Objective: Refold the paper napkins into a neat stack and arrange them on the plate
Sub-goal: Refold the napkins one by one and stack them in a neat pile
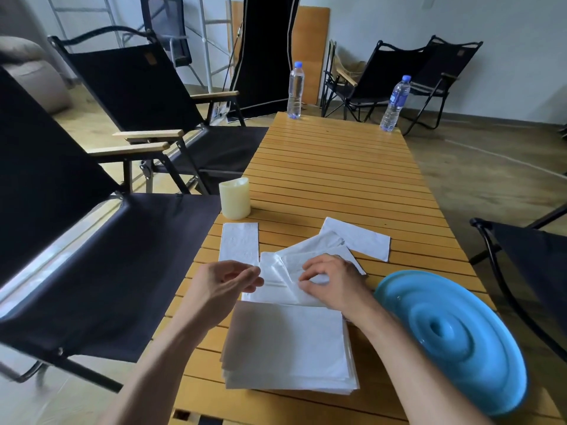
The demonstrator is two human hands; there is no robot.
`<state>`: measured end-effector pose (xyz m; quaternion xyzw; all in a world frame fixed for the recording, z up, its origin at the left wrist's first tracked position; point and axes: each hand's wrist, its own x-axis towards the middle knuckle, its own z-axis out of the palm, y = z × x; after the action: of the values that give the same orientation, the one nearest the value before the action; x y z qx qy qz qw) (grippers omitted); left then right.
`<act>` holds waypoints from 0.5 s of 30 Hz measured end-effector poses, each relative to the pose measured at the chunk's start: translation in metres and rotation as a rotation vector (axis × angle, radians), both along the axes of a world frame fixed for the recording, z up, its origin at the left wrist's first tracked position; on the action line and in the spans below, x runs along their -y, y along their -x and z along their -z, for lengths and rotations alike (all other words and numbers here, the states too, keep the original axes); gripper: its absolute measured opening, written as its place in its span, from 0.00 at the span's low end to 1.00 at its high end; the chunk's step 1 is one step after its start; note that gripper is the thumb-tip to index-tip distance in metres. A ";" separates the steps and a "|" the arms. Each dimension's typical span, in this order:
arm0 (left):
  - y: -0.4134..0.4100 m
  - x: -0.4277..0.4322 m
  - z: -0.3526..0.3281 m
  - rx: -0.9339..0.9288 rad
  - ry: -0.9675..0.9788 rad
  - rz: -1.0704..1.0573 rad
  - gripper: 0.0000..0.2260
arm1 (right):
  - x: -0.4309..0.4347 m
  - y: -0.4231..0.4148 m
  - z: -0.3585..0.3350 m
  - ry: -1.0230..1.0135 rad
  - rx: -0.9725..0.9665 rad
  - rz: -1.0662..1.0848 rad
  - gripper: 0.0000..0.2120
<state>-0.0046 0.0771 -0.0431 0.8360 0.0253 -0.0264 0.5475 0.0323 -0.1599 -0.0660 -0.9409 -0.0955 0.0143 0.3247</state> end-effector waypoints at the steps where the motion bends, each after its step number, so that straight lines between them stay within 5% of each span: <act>1: 0.000 0.001 -0.001 0.007 0.001 0.002 0.09 | 0.001 0.002 -0.002 -0.039 0.019 0.023 0.02; 5: 0.001 0.003 -0.004 0.089 -0.012 -0.008 0.02 | 0.003 0.009 -0.018 -0.249 0.031 0.107 0.05; 9: 0.004 0.012 -0.010 0.238 -0.081 0.015 0.06 | 0.005 0.011 -0.036 -0.407 -0.075 0.148 0.04; 15: 0.007 0.017 -0.006 0.214 -0.114 0.028 0.07 | 0.006 0.013 -0.035 -0.621 -0.251 0.238 0.09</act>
<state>-0.0118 0.0604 -0.0367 0.8640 -0.0437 0.0567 0.4984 0.0197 -0.1657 -0.0313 -0.7928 0.0558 0.0622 0.6037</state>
